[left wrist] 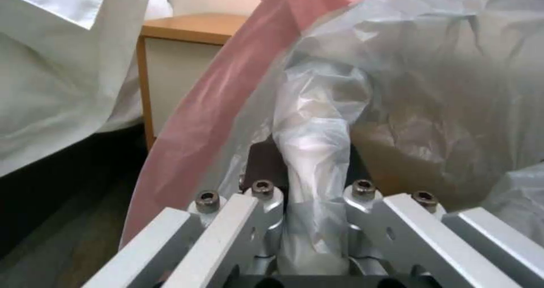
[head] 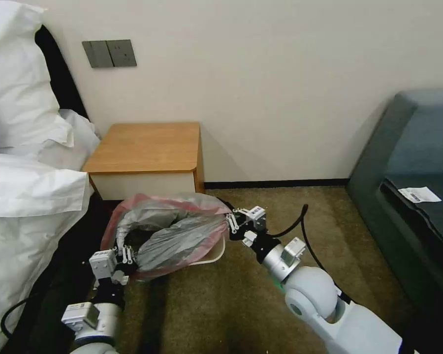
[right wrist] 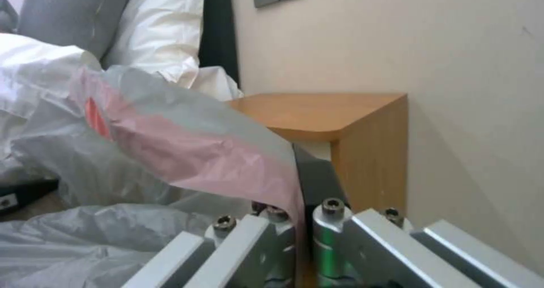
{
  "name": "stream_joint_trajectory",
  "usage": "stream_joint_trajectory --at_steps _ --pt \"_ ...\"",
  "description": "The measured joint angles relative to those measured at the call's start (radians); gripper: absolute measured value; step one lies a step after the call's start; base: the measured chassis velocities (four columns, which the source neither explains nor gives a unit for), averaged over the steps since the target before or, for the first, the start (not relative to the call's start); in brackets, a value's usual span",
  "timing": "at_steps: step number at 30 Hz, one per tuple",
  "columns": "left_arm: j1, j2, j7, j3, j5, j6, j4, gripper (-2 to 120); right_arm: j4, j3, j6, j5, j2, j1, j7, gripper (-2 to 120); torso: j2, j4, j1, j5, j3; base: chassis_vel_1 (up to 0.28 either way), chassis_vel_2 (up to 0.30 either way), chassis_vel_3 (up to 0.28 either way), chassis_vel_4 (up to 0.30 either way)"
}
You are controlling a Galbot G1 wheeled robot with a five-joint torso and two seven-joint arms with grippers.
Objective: Pick up the garbage bag from the table and place it over the trash can.
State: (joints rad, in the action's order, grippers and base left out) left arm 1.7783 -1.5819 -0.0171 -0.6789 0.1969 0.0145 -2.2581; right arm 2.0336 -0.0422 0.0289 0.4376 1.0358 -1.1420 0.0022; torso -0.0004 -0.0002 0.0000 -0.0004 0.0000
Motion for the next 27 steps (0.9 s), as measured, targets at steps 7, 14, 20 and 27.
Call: stream_joint_trajectory --at_steps 7,14,20,27 --pt "-0.009 -0.005 0.008 0.003 0.001 0.001 0.006 9 0.014 -0.003 0.019 -0.042 0.020 -0.051 -0.013 0 0.000 0.0001 0.000 -0.0001 0.000 0.000 0.000 0.000 0.000" --pt "-0.019 -0.004 0.013 -0.011 0.014 0.008 0.007 9 0.032 0.008 0.057 -0.108 0.035 -0.124 -0.033 3 0.000 0.0002 0.000 -0.0001 0.000 0.000 0.000 0.000 0.000" --pt "-0.028 -0.002 0.018 -0.032 0.027 0.012 0.014 9 0.083 0.024 0.105 -0.169 0.032 -0.210 -0.048 25 0.000 0.0000 0.000 -0.0002 0.000 0.000 0.000 0.000 0.000" --pt "-0.033 -0.003 0.020 -0.038 0.026 0.013 0.019 9 0.132 0.009 0.150 -0.246 0.021 -0.251 -0.056 48 0.000 0.0000 0.000 -0.0002 0.000 0.000 0.000 0.000 0.000"
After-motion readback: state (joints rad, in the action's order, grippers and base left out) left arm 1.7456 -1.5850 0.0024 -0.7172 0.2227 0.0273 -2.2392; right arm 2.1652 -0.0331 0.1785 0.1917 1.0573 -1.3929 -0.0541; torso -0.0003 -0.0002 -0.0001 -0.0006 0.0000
